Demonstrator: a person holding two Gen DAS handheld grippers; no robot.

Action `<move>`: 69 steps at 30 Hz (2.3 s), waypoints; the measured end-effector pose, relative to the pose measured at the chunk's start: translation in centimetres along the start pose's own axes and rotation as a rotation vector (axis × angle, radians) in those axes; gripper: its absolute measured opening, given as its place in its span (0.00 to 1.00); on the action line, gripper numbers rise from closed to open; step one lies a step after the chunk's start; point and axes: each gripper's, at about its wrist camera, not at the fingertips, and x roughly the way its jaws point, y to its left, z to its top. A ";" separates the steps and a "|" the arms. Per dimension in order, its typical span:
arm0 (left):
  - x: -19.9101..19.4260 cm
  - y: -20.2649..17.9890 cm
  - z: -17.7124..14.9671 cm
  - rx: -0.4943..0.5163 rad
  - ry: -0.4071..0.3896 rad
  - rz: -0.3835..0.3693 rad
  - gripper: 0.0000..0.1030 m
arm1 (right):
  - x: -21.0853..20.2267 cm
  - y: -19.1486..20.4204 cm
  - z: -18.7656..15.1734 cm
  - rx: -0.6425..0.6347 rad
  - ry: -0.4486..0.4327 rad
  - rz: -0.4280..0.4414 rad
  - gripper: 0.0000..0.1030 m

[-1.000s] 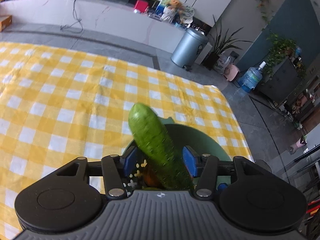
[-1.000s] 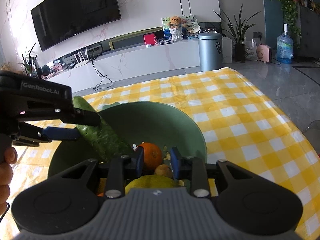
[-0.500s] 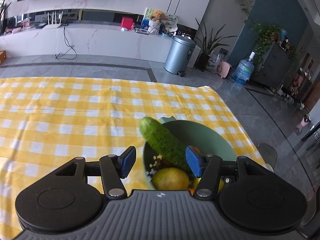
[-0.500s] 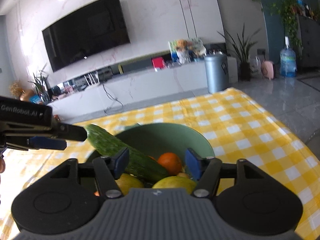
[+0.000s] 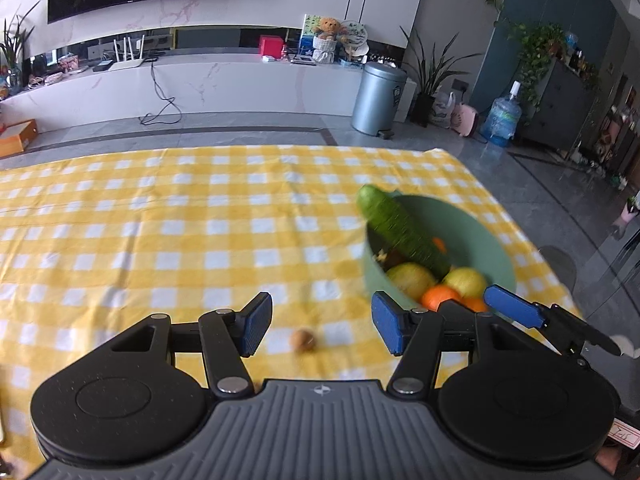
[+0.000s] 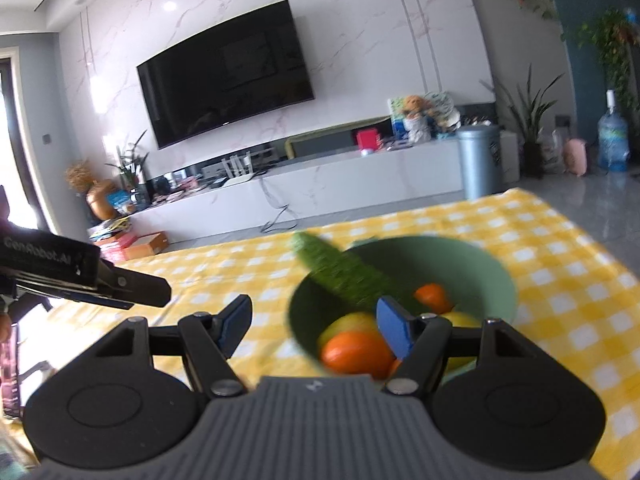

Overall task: Organize fruits
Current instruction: 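Withdraw both tools and move the right tool to the red tomato, then grasp the small red tomato with the right tool and lift it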

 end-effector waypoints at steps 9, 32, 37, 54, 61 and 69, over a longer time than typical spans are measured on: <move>-1.1 1.6 -2.9 0.031 0.016 0.021 0.65 | -0.2 3.9 -3.2 -0.039 0.140 0.081 0.64; 1.7 4.4 -5.9 0.015 0.066 -0.019 0.64 | 3.5 7.9 -7.0 -0.293 0.428 0.100 0.39; 2.1 4.7 -6.2 0.010 0.079 -0.029 0.64 | 4.0 8.0 -7.3 -0.305 0.461 0.094 0.31; 3.0 4.1 -7.0 0.041 0.108 -0.056 0.61 | 4.1 8.1 -7.4 -0.311 0.493 0.117 0.23; 3.6 4.1 -7.3 0.038 0.110 -0.063 0.57 | 4.1 6.1 -6.3 -0.192 0.458 0.043 0.23; 4.8 2.7 -7.7 0.100 0.124 -0.048 0.49 | 4.1 3.9 -5.4 -0.054 0.414 -0.038 0.23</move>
